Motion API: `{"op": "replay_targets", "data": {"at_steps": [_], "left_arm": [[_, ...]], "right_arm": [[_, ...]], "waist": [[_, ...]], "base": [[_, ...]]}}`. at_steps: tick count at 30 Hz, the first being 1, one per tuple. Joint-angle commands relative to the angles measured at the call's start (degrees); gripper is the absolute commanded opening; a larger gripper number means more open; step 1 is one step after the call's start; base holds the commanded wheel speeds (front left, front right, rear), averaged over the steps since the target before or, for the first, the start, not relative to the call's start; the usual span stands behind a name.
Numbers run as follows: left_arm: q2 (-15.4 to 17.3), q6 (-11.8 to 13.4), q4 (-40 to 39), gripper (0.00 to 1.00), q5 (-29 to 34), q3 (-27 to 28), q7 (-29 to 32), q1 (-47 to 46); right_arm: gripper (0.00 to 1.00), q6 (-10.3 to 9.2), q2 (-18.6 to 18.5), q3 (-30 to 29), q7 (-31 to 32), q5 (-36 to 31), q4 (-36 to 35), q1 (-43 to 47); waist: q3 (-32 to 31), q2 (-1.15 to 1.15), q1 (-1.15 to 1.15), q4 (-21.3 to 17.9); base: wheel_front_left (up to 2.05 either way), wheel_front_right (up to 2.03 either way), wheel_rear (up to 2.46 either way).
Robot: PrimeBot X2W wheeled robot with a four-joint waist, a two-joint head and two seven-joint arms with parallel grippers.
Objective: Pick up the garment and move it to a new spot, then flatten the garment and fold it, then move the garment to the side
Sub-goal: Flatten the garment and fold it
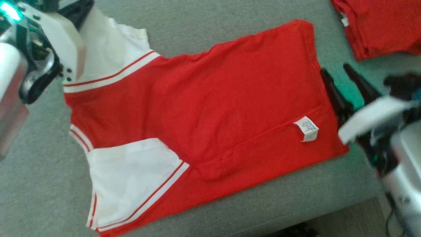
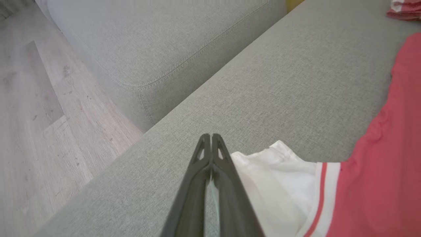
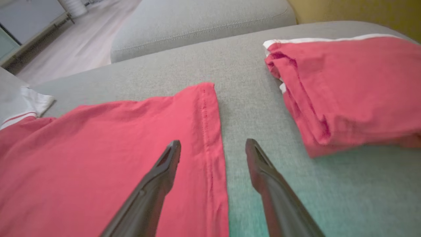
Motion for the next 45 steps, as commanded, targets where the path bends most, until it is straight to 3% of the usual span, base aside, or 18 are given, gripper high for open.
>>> {"op": "replay_targets", "data": {"at_steps": [1,11,22,37,43,45], "left_arm": [[2.66,0.10,-1.84,0.00,-0.16,1.82,-1.18,-3.65],[2.76,0.10,-3.82,0.00,-1.72,-4.02,-6.04,-4.55],[2.22,0.10,-2.60,0.00,-4.29,-8.78,-8.08,-6.82],[2.13,0.10,0.25,0.00,-7.29,-12.99,-10.57,-8.94],[1.92,0.10,1.23,0.00,-8.12,-14.50,-11.70,-9.76],[1.88,0.10,1.54,0.00,-8.35,-14.99,-12.05,-9.97]], "right_arm": [[1.00,-0.04,-0.91,0.63,1.92,0.12,0.26,-2.18],[1.00,-0.04,1.06,2.18,15.27,0.85,15.94,-18.14],[1.00,-0.04,2.19,5.27,16.16,3.58,24.72,-24.45],[1.00,-0.04,1.65,9.88,13.11,7.38,28.32,-27.20],[0.75,-0.04,0.85,11.42,11.80,7.97,29.73,-28.41],[0.53,-0.04,0.62,11.83,11.27,7.95,30.37,-28.84]], "waist": [[-0.72,0.00,0.00,1.00],[-2.22,0.00,0.00,5.10],[-2.54,0.00,0.00,7.71],[-3.14,0.00,0.00,9.09],[-2.93,0.00,0.00,9.59],[-2.88,0.00,0.00,9.75]], "base": [[0.00,0.00,0.00],[0.00,0.00,0.00],[0.00,0.00,0.00],[0.00,0.00,0.00],[0.00,0.00,0.00],[0.00,0.00,0.00]]}}
